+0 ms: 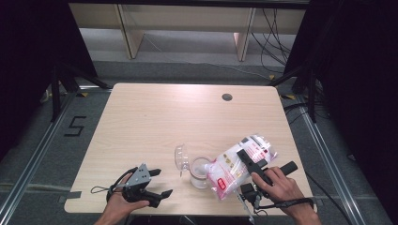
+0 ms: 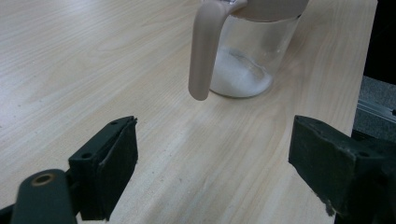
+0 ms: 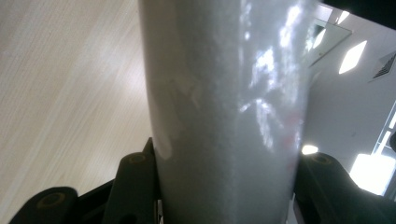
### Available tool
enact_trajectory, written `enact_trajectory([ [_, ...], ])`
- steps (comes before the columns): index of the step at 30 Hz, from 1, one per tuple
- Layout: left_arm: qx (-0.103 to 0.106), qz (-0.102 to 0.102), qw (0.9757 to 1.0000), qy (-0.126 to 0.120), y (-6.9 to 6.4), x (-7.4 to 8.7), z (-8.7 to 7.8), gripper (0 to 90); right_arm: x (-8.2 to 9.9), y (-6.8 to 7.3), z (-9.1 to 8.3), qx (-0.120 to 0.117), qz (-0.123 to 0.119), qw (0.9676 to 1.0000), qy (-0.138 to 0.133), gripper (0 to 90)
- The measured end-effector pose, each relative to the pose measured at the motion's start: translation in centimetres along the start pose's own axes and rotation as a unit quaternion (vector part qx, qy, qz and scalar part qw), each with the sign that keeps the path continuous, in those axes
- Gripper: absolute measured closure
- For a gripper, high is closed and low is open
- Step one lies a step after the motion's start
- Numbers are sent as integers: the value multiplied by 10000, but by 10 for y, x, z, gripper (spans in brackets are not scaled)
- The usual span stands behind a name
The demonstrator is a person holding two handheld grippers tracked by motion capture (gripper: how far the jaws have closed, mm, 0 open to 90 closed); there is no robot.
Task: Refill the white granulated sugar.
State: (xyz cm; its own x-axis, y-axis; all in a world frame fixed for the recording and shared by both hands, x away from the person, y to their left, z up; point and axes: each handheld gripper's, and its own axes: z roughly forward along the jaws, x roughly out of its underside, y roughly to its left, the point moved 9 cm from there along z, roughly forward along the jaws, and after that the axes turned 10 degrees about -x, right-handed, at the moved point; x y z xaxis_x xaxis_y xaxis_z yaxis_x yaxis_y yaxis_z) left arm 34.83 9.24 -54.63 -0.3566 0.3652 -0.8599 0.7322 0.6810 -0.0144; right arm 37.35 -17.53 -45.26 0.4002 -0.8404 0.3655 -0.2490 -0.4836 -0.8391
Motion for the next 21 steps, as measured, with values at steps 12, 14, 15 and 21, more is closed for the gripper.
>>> enact_trajectory([
  [12, 1, 2, 10000, -5, 0, 0, 0, 154, 1, 2, 0, -19, 51, 10000, 23, 568],
  [14, 0, 1, 10000, -4, 0, 0, 0, 153, 0, 2, 0, -33, 48, 10000, 13, 568],
  [15, -4, -5, 10000, -2, 0, 0, 0, 154, 1, 2, -1, -25, 68, 10000, 29, 569],
  [21, -3, 4, 10000, -2, 0, 0, 0, 153, 1, 1, -1, -52, 27, 10000, 30, 572],
])
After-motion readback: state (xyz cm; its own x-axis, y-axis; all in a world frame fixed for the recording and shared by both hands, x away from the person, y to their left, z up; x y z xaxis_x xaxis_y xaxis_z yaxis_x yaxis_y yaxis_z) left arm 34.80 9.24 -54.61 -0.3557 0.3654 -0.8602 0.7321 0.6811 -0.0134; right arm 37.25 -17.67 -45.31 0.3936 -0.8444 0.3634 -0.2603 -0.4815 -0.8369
